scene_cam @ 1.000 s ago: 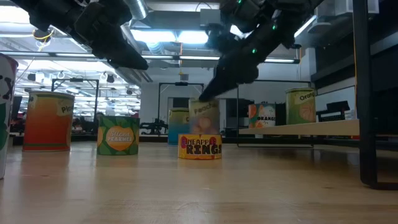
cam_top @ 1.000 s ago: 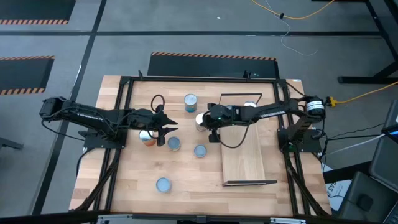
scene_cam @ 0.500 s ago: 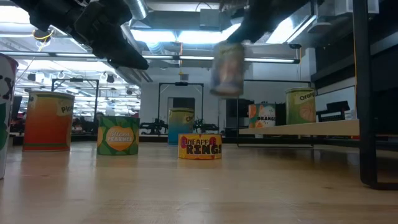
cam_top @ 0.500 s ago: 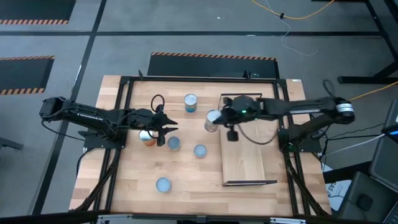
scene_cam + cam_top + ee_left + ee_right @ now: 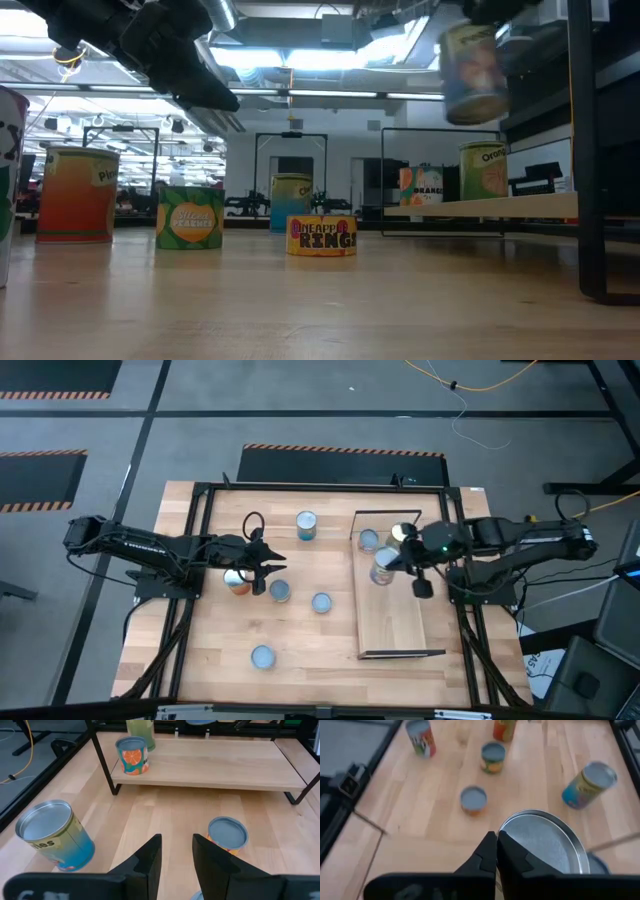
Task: Pick and place cans onto a shelf
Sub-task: Put the canned peaches on the shelf
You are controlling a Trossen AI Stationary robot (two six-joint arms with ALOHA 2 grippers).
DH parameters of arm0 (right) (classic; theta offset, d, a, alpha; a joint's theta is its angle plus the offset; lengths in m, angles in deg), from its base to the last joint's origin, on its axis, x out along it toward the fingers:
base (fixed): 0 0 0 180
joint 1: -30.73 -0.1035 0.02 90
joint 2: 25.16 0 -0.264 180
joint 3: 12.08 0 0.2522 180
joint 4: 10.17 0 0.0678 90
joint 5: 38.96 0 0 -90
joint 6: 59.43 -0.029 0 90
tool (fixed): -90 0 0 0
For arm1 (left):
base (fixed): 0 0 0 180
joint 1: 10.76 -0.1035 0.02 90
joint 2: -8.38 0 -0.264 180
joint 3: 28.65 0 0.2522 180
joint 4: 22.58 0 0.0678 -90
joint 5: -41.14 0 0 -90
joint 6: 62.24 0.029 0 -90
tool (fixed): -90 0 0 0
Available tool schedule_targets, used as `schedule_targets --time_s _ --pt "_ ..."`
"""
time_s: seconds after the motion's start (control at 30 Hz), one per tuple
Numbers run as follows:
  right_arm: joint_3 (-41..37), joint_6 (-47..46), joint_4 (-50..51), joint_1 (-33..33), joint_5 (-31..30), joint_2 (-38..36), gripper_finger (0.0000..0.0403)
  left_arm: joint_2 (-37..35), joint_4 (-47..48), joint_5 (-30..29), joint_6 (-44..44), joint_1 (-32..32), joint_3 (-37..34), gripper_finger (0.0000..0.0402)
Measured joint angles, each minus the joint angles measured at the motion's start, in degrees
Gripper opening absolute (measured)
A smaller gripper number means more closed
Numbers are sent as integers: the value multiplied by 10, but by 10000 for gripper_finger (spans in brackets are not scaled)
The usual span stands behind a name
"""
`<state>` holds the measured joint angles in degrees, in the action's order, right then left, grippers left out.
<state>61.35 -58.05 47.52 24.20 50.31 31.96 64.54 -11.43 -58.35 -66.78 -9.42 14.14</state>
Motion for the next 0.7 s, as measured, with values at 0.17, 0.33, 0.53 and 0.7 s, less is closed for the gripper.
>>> schedule_targets --time_s 0.17,0.33,0.53,0.7 --pt "-31 -26 28 -35 -44 -37 6 0 0 0 0 0 0 102" --pt "-89 -40 28 -57 -78 -77 6 0 0 0 0 0 0 102" --pt "-154 -41 25 -61 -103 -123 7 0 0 0 0 0 0 102" --pt "-177 -29 -4 -61 -103 -139 7 0 0 0 0 0 0 102"
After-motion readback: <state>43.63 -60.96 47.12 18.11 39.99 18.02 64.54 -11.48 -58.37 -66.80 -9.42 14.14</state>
